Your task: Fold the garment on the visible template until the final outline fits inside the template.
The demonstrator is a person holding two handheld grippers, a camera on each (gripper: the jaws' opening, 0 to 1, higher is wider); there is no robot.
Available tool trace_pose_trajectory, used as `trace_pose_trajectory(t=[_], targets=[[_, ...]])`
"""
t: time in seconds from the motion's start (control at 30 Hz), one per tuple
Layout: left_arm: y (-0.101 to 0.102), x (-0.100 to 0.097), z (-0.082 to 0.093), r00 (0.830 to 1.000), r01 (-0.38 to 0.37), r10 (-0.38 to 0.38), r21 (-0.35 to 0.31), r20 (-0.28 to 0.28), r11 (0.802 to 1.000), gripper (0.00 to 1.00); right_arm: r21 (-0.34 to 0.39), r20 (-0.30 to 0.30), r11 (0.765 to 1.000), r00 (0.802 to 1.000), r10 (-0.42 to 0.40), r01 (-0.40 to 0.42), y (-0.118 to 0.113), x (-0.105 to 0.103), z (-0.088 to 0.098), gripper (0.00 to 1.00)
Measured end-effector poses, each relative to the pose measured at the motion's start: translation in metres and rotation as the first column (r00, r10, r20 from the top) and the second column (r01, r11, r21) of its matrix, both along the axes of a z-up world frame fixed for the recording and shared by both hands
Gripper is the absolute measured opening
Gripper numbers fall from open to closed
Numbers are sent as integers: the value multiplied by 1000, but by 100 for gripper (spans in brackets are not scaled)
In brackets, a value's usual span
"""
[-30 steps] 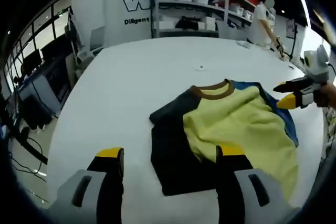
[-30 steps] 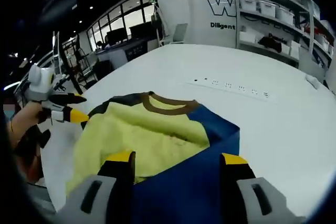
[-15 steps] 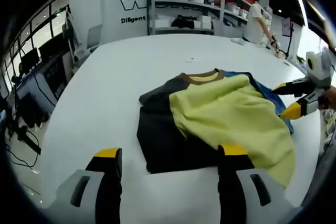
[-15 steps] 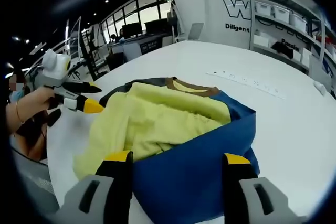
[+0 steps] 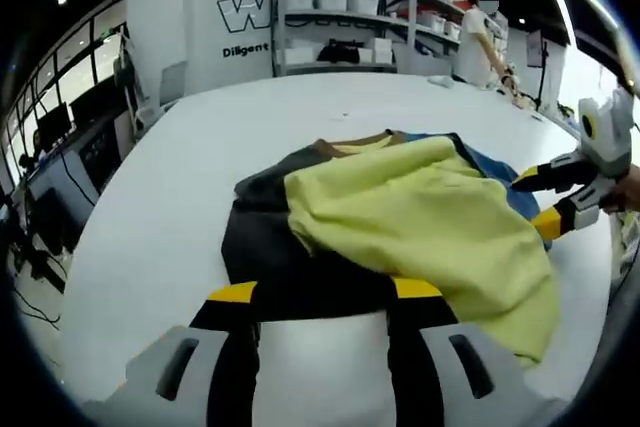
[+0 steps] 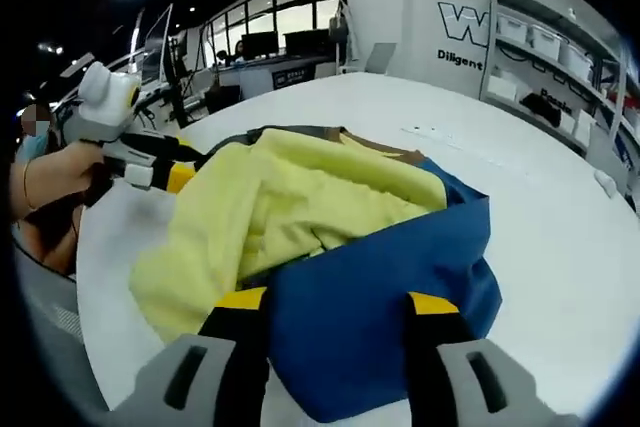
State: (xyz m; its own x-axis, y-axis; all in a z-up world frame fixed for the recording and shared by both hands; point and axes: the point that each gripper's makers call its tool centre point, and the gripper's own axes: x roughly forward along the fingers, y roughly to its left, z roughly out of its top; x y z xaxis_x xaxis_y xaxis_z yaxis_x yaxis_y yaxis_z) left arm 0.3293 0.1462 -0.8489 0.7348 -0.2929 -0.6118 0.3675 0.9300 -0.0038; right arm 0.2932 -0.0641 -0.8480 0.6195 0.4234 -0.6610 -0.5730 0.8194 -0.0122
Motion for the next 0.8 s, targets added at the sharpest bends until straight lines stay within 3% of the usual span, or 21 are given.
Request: trace_pose_trajectory(t=[0.13, 0.3, 0.47, 0.63, 0.8], targets=[[-10, 0, -3, 1000, 11, -11, -41, -15, 999, 36, -14, 36, 1000, 999, 10, -10, 4, -4, 3, 36], [-16, -4, -3, 1000, 12, -12, -35, -6, 999, 30, -21, 49, 1000, 999, -3, 4, 5, -7, 0, 28], [-16, -2, -6, 1000, 2, -3, -57, -21, 998, 29, -33, 56, 999, 998, 4, -2, 9, -9, -6, 18], [-13, -2, -9, 999, 23, -24, -19, -23, 1000, 25, -33, 64, 999, 998, 9, -7, 10, -9, -5, 1], [-9, -2, -9, 999, 19, -20, -19, -30, 1000, 18, -34, 75, 999, 997, -4, 7, 7, -7, -2, 0]])
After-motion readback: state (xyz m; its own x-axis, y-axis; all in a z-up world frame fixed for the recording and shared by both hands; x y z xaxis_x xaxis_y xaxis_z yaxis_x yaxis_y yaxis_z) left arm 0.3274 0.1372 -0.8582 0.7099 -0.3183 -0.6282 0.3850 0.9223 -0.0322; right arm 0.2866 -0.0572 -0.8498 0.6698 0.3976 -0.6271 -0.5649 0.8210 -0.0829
